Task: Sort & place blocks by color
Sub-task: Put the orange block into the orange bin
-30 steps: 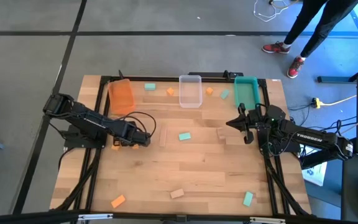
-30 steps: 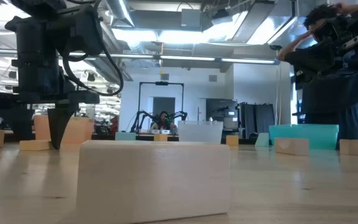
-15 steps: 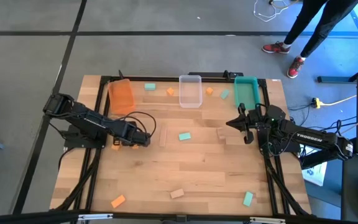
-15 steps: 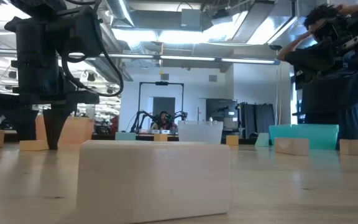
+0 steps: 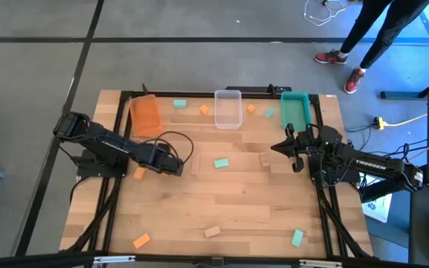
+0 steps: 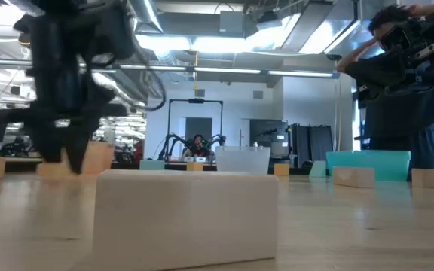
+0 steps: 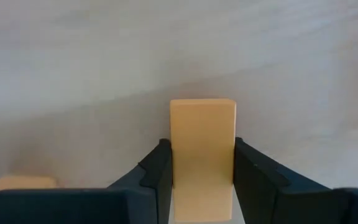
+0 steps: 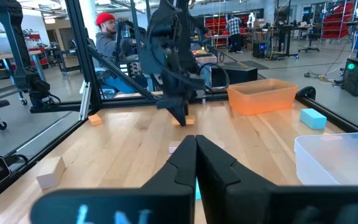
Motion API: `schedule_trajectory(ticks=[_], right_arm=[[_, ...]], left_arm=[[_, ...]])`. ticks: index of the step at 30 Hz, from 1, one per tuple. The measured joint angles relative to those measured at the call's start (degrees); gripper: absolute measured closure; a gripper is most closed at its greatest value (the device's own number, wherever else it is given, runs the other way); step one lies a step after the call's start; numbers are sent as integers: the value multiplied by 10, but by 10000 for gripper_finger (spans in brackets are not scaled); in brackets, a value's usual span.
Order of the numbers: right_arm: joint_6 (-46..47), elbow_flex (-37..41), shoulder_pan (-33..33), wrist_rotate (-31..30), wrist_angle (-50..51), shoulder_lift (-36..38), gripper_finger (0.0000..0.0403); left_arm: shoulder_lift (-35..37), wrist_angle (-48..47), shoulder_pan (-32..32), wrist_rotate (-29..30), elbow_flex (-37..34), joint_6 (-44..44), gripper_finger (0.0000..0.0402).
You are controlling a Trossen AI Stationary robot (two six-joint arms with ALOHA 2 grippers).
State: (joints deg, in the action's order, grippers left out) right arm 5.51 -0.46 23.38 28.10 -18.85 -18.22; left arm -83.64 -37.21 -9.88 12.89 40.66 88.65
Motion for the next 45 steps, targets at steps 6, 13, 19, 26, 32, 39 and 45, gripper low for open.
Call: schedule_trajectory(ticks=[6,13,19,26,32,39,45], right_arm=[[0,0,0,0,0,0,395],[0,0,0,0,0,0,395],[0,0,0,0,0,0,395],[0,0,0,0,0,0,395],[0,0,0,0,0,0,395],[0,0,0,0,0,0,395],[0,0,0,0,0,0,395]], left_arm=[[0,-81,4,47,82,-49,278],[1,-234,54,75,181,-89,278],[2,-294,144,93,222,-167,278],[2,-308,259,119,224,-270,278],[2,-324,354,169,224,-313,278],[2,-316,460,179,224,-367,278],[2,-277,530,149,224,-416,278]])
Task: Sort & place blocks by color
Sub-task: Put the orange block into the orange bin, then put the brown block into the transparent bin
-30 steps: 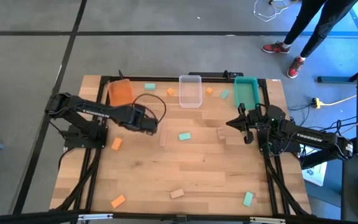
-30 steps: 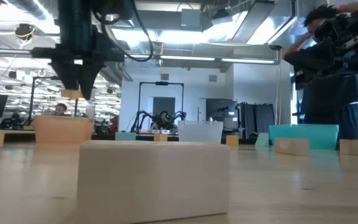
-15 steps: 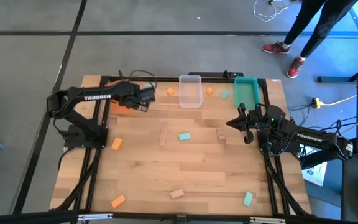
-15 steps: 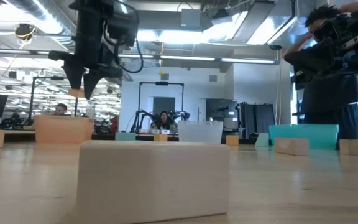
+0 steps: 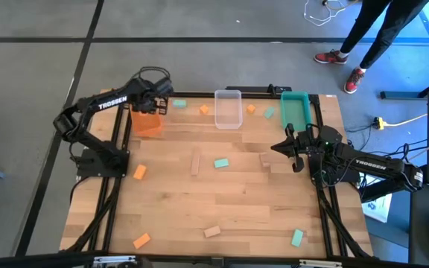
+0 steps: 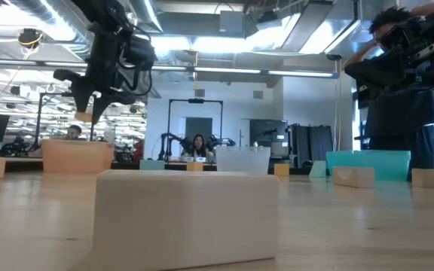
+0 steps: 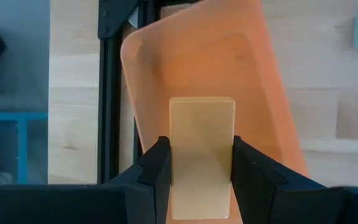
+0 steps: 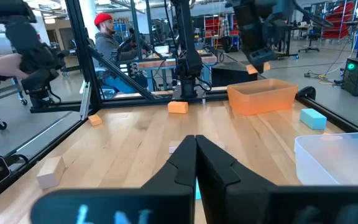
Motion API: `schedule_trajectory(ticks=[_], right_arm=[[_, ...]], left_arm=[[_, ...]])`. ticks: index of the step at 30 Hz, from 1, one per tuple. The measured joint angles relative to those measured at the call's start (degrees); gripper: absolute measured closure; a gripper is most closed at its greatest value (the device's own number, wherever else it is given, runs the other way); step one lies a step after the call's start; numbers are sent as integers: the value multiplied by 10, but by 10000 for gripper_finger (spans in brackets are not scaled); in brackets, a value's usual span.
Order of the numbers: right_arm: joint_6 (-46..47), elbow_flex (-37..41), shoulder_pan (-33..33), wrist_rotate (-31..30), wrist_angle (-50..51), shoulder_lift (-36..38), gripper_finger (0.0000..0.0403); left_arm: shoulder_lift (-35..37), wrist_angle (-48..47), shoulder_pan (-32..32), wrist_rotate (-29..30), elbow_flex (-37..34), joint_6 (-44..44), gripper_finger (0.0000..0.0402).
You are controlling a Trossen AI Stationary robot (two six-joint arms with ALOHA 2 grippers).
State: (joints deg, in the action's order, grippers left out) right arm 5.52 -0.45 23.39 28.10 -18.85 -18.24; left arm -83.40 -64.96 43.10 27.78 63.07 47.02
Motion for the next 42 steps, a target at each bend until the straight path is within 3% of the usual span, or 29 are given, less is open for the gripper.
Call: schedule_trajectory(ticks=[12,19,31,42], right_arm=[[0,0,0,0,0,0,395],[0,0,0,0,0,0,395],[0,0,0,0,-1,0,395],[34,0,0,0,2,0,395]], left_arm=[[-33,137,58,-78,-61,-70,275],[-34,137,64,-47,-72,-111,232],[-33,135,64,-99,-69,-133,233],[80,136,-59,-89,-58,-170,232]])
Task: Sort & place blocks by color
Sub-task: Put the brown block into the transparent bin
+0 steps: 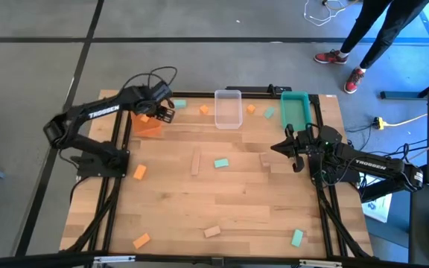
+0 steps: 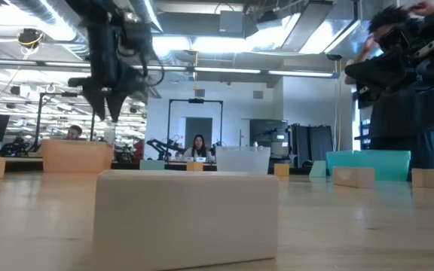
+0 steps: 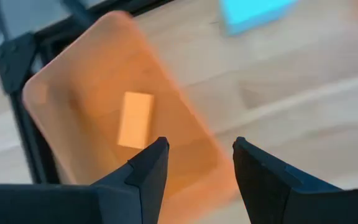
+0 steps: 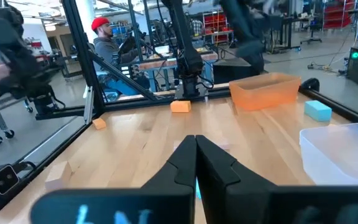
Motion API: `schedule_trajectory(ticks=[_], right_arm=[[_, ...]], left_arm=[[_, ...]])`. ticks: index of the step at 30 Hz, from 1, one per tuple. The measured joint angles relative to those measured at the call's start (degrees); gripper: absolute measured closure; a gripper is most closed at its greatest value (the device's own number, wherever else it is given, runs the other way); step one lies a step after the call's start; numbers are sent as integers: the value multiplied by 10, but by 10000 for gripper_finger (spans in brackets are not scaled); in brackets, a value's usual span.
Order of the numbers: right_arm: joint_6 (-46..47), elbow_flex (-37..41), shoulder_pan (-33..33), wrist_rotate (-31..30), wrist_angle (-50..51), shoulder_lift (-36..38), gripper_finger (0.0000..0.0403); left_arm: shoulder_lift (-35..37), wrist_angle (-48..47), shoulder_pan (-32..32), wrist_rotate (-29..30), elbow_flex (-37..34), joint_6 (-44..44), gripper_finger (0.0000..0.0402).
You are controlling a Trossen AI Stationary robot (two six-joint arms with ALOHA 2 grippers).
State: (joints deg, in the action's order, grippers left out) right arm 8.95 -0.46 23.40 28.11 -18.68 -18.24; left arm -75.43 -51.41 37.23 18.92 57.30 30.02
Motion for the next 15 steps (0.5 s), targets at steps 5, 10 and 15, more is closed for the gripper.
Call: schedule_trajectory(ticks=[5,10,15], right_arm=[[29,-17,0,-5,12,0,395],[27,-127,0,-92,182,-4,398],[32,-267,-14,-222,446,-71,401]], left_arm=[[48,0,-93,0,0,11,231],[69,0,-188,2,0,27,231],[69,3,-278,44,0,38,231]])
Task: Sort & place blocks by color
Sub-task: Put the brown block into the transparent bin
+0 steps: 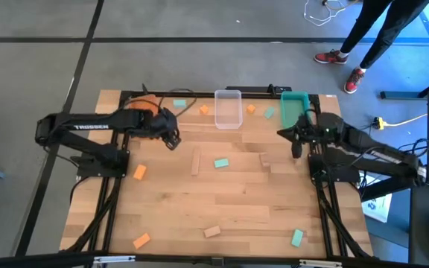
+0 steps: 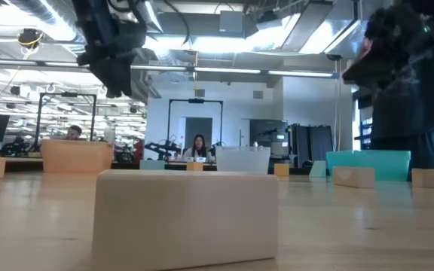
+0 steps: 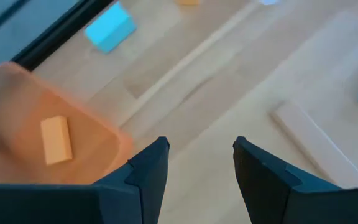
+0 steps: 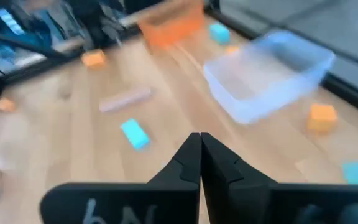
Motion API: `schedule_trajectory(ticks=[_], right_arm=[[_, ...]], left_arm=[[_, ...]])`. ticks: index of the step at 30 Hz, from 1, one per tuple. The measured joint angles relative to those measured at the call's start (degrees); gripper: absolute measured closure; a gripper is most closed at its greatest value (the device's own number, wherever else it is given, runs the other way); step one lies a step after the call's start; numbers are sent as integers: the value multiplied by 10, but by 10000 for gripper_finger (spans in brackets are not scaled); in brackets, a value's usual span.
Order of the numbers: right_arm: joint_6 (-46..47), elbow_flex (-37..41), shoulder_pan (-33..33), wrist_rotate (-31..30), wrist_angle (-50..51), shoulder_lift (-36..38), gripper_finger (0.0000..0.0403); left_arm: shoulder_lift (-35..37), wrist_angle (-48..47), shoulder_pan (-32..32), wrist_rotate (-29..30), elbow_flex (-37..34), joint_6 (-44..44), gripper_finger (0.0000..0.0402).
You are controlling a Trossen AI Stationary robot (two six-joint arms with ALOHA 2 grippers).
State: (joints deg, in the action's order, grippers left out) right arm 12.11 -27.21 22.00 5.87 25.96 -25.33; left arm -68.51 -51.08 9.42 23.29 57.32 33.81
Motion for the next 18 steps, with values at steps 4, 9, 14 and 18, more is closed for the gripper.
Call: schedule_trajectory(ticks=[4,9,14,18], right_arm=[[11,-87,-28,-1,88,-74,401],[11,-170,-73,-2,199,-173,402],[-35,-244,-115,2,296,-259,401],[7,-286,-121,2,297,-309,392]], left_arm=[[0,20,-54,21,0,6,231],[0,42,-98,31,0,6,231],[0,41,-120,31,0,6,231],[0,45,-130,31,0,6,231]])
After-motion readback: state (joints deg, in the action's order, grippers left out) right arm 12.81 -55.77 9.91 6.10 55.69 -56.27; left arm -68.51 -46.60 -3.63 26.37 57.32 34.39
